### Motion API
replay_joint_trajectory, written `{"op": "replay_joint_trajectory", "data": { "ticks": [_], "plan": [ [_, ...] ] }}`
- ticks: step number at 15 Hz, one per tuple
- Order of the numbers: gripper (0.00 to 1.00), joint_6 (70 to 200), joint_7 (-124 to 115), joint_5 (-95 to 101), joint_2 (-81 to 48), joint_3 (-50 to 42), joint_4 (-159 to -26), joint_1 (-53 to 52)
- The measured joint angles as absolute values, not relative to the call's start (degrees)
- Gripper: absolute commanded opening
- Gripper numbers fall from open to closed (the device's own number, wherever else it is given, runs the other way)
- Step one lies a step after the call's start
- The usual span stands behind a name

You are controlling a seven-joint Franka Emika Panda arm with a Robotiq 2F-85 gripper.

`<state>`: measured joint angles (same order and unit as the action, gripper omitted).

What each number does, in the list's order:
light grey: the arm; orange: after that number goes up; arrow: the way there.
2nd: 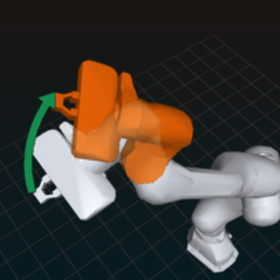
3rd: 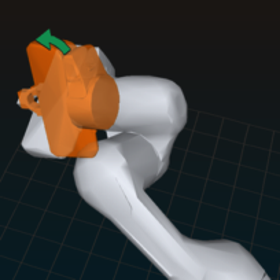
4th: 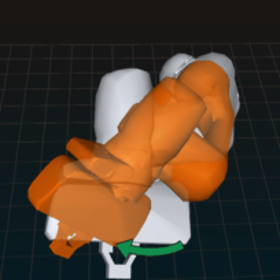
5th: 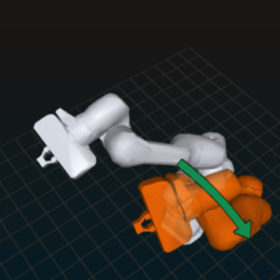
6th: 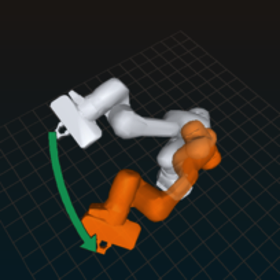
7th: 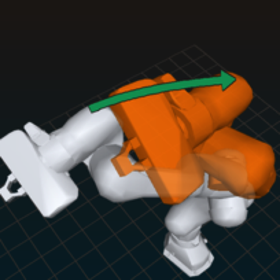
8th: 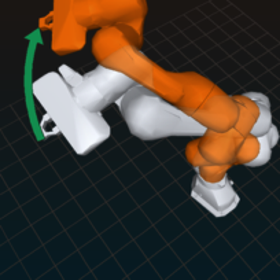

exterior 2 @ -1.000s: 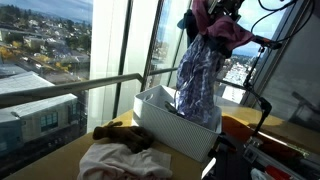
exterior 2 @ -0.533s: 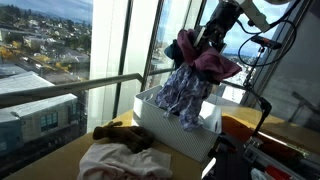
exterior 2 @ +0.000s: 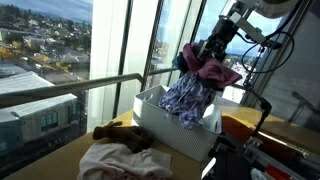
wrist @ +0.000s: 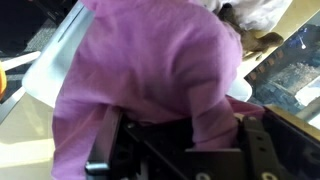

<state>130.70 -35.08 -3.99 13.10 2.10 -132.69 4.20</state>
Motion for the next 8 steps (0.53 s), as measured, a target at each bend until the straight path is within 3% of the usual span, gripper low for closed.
{"op": "replay_joint_trajectory", "data": {
  "ticks": [8],
  "plan": [
    [0.01,137.1,-35.4,1.2,12.4,0.6,-135.8,6.9]
  ]
}}
